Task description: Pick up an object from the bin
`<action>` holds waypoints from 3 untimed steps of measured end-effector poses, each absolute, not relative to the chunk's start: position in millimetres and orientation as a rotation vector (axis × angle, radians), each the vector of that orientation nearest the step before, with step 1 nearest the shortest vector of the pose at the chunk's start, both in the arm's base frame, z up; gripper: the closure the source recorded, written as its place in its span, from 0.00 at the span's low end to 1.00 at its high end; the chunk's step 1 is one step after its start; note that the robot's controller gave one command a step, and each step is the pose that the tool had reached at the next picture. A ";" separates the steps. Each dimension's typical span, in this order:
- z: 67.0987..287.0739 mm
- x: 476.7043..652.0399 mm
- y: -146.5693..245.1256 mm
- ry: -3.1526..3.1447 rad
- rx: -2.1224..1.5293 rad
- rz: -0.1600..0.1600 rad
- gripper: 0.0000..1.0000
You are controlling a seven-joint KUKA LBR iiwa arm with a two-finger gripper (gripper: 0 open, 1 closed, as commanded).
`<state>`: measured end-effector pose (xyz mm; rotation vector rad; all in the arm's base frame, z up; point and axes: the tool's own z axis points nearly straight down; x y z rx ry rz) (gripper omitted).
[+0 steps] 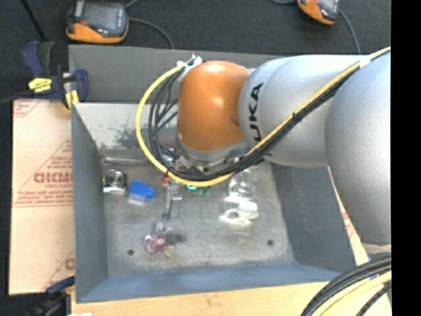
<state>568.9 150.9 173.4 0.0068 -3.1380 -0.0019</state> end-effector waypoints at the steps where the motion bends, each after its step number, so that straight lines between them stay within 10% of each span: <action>1: 67.9 500.5 143.5 -3.103 0.469 0.002 0.00; 3: 104.5 499.2 130.0 -3.132 0.236 -0.002 0.00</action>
Offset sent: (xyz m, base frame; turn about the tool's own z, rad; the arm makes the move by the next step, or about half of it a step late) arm -0.0675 -0.0058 -0.1034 -0.2968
